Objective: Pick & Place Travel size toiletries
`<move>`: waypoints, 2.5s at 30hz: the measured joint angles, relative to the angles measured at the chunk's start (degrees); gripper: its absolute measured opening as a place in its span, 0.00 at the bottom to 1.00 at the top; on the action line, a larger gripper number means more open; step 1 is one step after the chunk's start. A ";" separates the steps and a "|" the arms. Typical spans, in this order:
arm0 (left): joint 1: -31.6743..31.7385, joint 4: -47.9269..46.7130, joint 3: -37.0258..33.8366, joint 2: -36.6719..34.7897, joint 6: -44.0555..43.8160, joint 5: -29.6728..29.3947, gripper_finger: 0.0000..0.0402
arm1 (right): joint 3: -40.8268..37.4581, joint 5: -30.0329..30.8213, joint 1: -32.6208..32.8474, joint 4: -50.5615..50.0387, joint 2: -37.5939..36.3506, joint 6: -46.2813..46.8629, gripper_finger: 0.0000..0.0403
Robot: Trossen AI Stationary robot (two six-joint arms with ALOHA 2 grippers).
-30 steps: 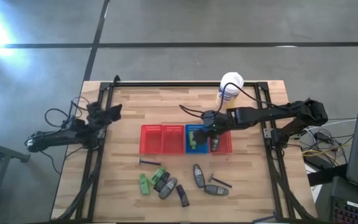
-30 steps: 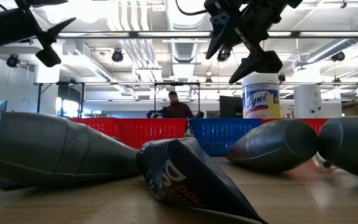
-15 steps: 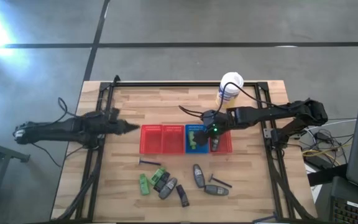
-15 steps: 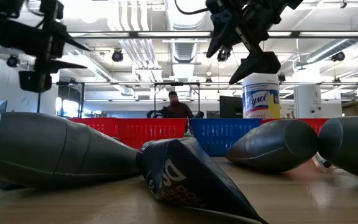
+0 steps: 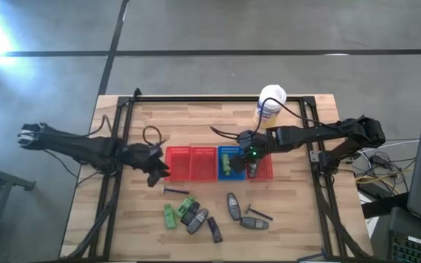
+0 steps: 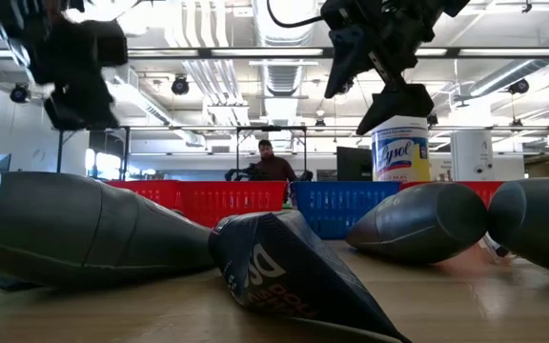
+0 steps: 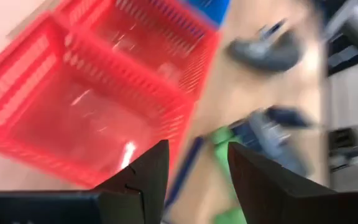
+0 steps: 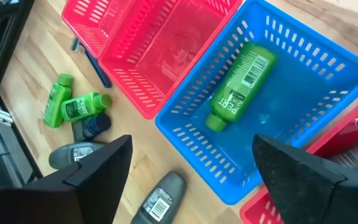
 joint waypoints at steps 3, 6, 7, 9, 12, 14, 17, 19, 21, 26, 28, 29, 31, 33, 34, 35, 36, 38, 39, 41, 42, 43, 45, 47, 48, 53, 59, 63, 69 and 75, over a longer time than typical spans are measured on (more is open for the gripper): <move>0.03 -0.01 -0.28 2.38 -4.79 0.55 0.42 | -0.10 0.01 0.00 -0.02 0.00 -0.78 0.78; 0.08 -0.02 -0.21 5.08 -13.08 1.48 0.42 | -0.11 0.04 0.00 -0.02 0.00 -1.31 0.76; 0.10 -0.16 -0.26 6.17 -15.99 2.91 0.42 | -0.11 0.02 0.00 -0.02 0.00 -1.39 0.75; -0.24 -0.20 -0.28 8.05 -18.02 6.38 0.42 | -0.11 0.04 0.00 -0.06 0.00 -1.44 0.74; -3.19 -0.19 -0.05 10.60 -22.18 10.28 0.42 | -0.11 0.02 0.00 -0.23 0.00 -1.71 0.73; -6.52 -0.27 0.68 11.81 -26.90 10.03 0.42 | -0.11 0.02 0.00 -0.28 0.00 -1.83 0.72; -11.94 -0.12 1.32 13.54 -37.68 8.92 0.42 | -0.11 0.02 0.00 -0.28 0.02 -1.85 0.71; -15.60 -0.15 1.65 14.60 -44.23 8.50 0.42 | -0.11 0.04 0.00 -0.28 0.02 -1.85 0.71; -18.99 0.08 1.93 15.32 -49.91 7.91 0.42 | -0.11 0.12 0.00 -0.27 0.02 -1.87 0.70; -25.85 0.05 2.33 17.44 -59.31 5.22 0.42 | -0.11 0.37 -0.28 -0.26 0.02 -1.61 0.71; -27.46 0.25 2.57 18.24 -62.20 3.23 0.42 | -0.11 0.39 -0.49 -0.26 0.02 -0.95 0.73; -28.13 0.56 2.69 18.69 -63.27 1.95 0.42 | -0.13 0.42 -0.59 -0.26 0.02 -0.56 0.74; -29.23 2.47 3.00 19.50 -64.49 -0.43 0.42 | -0.13 0.43 -0.82 -0.26 0.02 -0.02 0.76; -30.06 4.97 3.41 20.70 -64.51 -2.64 0.42 | -0.13 0.52 -0.96 -0.26 0.02 0.07 0.78; -30.37 5.88 3.54 21.53 -64.48 -3.72 0.42 | -0.13 0.55 -0.98 -0.28 0.02 0.13 0.79; -30.59 6.36 3.68 22.42 -64.48 -4.44 0.42 | -0.13 0.55 -1.03 -0.28 0.04 0.19 0.80; -30.77 6.81 3.83 23.38 -64.56 -4.89 0.42 | -0.13 0.55 -1.03 -0.28 0.20 0.29 0.81; -30.84 7.53 4.73 25.56 -64.66 -5.01 0.42 | -0.13 0.52 -1.08 -0.86 0.38 0.74 0.82; -31.01 7.65 5.32 26.77 -64.51 -5.05 0.42 | -0.15 0.52 -1.09 -1.96 0.39 1.72 0.83; -31.21 7.50 6.34 29.05 -64.49 -5.14 0.42 | -0.16 0.52 -1.11 -4.64 0.42 3.89 0.85; -31.31 7.51 7.01 30.30 -64.51 -5.14 0.42 | -0.16 0.52 -1.11 -6.25 0.39 4.83 0.86; -31.41 7.52 7.81 31.46 -64.54 -5.14 0.42 | -0.19 0.50 -1.10 -8.34 0.36 5.70 0.86; -31.79 7.52 9.68 33.63 -63.94 -5.17 0.42 | -0.24 0.52 -0.49 -11.58 0.01 6.67 0.88; -32.26 7.59 11.63 35.77 -62.91 -5.23 0.42 | -0.24 0.56 0.21 -14.43 -0.93 6.77 0.89; -32.59 7.47 12.44 36.71 -62.90 -5.25 0.42 | -0.24 0.56 0.56 -15.25 -1.34 6.77 0.89; -34.22 7.05 16.82 40.39 -66.71 -5.22 0.42 | -0.22 2.09 1.14 -15.27 -3.76 4.88 0.89; -35.96 6.06 20.21 43.65 -77.95 -5.22 0.42 | -0.20 2.38 1.14 -15.40 -6.10 -0.62 0.87; -36.69 6.01 22.22 45.10 -83.75 -5.17 0.42 | -0.35 3.49 1.40 -16.32 -7.47 -4.42 0.86; -37.04 4.56 26.56 46.27 -87.89 -5.88 0.42 | -0.54 4.68 1.91 -16.83 -9.21 -11.75 0.84; -37.02 -1.31 31.22 48.23 -90.43 -8.22 0.42 | -0.64 4.96 2.03 -17.02 -10.91 -16.06 0.83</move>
